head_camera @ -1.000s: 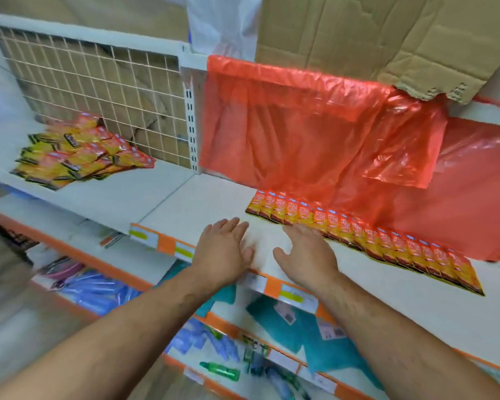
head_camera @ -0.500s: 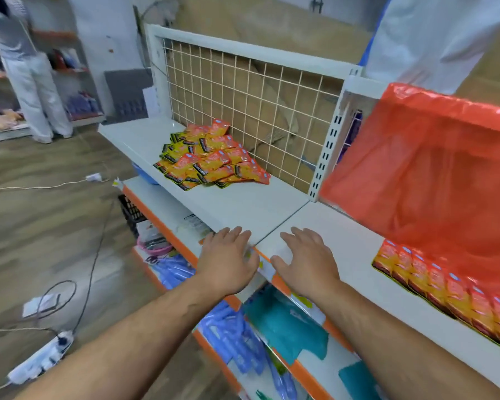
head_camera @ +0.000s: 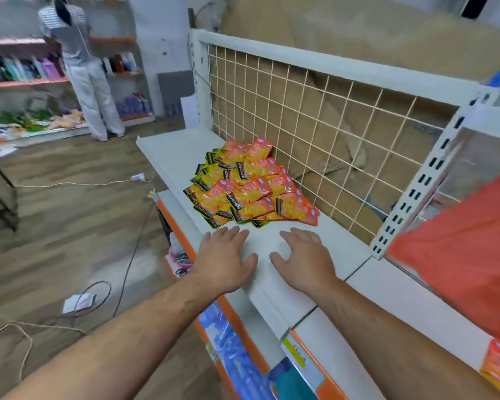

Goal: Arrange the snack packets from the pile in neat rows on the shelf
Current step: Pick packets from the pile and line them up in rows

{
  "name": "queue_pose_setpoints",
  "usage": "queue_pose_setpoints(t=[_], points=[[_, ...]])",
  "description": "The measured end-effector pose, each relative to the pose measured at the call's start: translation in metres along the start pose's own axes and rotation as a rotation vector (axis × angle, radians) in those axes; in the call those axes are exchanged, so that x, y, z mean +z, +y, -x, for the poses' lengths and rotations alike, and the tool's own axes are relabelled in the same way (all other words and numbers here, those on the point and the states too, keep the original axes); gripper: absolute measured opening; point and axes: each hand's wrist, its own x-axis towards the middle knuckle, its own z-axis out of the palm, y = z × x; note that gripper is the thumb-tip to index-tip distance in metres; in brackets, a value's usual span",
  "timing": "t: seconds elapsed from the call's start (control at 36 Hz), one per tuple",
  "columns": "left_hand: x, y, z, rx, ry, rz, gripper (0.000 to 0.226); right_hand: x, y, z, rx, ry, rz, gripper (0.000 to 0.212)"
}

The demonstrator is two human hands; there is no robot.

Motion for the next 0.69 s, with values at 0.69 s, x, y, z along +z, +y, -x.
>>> queue_pose_setpoints(t=[0.69], points=[[0.003,-0.054,-0.212,0.167,-0.096,0.030,0.071,0.024,0.006,-0.144,0.572,0.041,-0.177,0.068]])
